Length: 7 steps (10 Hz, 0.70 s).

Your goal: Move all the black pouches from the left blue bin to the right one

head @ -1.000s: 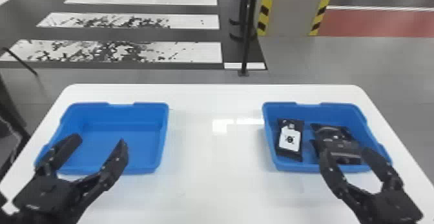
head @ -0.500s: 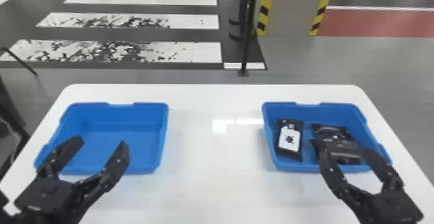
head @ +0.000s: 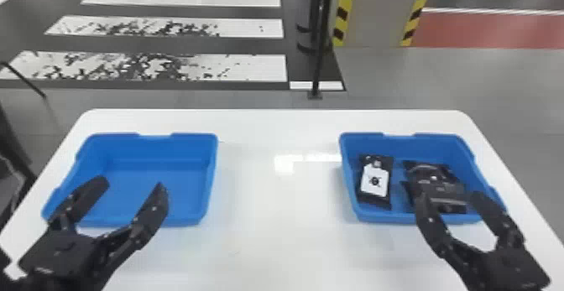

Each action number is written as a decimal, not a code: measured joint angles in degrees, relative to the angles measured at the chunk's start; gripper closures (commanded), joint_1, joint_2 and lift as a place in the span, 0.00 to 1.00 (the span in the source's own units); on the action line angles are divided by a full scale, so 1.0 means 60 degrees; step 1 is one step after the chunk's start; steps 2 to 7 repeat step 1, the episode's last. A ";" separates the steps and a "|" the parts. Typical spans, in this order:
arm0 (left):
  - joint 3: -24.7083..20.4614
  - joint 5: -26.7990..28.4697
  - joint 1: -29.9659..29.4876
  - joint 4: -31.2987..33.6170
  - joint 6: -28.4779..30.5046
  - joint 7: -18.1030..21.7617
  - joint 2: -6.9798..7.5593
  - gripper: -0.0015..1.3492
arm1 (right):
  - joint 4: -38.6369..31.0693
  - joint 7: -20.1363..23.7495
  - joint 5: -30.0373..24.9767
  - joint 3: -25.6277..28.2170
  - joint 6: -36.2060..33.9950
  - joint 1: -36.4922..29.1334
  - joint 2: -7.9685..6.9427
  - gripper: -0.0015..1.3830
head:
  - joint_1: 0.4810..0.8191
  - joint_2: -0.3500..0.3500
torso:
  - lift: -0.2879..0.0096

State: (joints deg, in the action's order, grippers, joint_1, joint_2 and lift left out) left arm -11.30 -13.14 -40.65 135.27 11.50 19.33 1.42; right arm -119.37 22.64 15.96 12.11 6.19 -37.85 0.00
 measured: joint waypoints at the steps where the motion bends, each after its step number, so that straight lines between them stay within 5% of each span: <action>1: -0.0001 -0.0011 -0.0010 -0.0008 0.0004 0.0000 -0.0022 0.13 | -0.0011 -0.0009 0.0004 0.0000 0.0000 -0.0014 0.0000 0.11 | 0.63 0.45 | 0.50; 7: -0.0001 -0.0011 -0.0010 -0.0008 0.0004 0.0000 -0.0022 0.13 | -0.0011 -0.0009 0.0004 0.0000 0.0000 -0.0014 0.0000 0.11 | 0.63 0.45 | 0.50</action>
